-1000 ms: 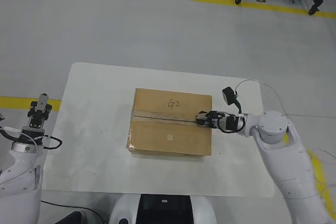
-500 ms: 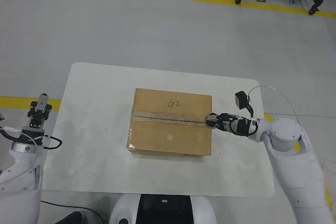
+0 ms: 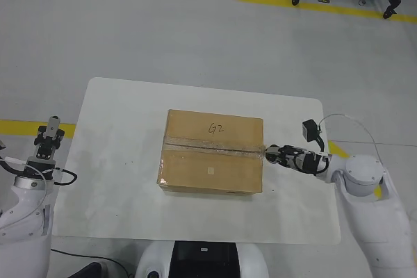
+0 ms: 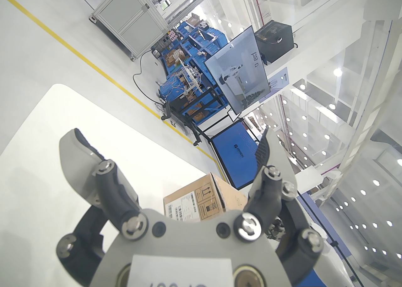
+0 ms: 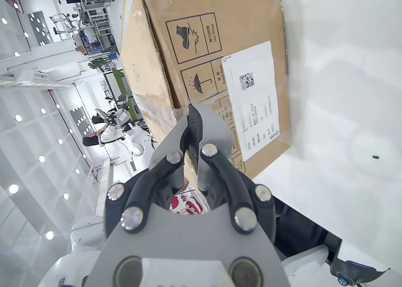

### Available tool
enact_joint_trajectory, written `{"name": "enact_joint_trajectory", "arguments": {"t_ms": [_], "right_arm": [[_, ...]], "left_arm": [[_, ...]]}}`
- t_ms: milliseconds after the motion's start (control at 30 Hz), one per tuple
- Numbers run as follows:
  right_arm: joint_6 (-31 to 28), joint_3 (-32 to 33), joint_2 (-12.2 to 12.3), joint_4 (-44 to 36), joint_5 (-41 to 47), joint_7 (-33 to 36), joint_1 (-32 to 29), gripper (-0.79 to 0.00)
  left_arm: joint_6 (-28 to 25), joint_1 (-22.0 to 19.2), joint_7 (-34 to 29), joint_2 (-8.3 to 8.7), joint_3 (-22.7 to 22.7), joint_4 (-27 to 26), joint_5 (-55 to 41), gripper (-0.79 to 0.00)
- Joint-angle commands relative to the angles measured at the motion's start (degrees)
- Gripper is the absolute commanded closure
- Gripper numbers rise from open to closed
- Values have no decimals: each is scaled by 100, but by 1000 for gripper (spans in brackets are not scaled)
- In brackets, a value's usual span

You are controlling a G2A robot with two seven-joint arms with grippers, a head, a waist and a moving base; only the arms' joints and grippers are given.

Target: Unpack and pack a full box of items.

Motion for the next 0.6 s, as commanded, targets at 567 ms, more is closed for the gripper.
{"name": "enact_joint_trajectory", "arguments": {"t_ms": [567], "right_arm": [[-1278,1013,105,126,894,-646,-681,0]], "left_arm": [[0,0,0,0,0,0,0,-785]]}}
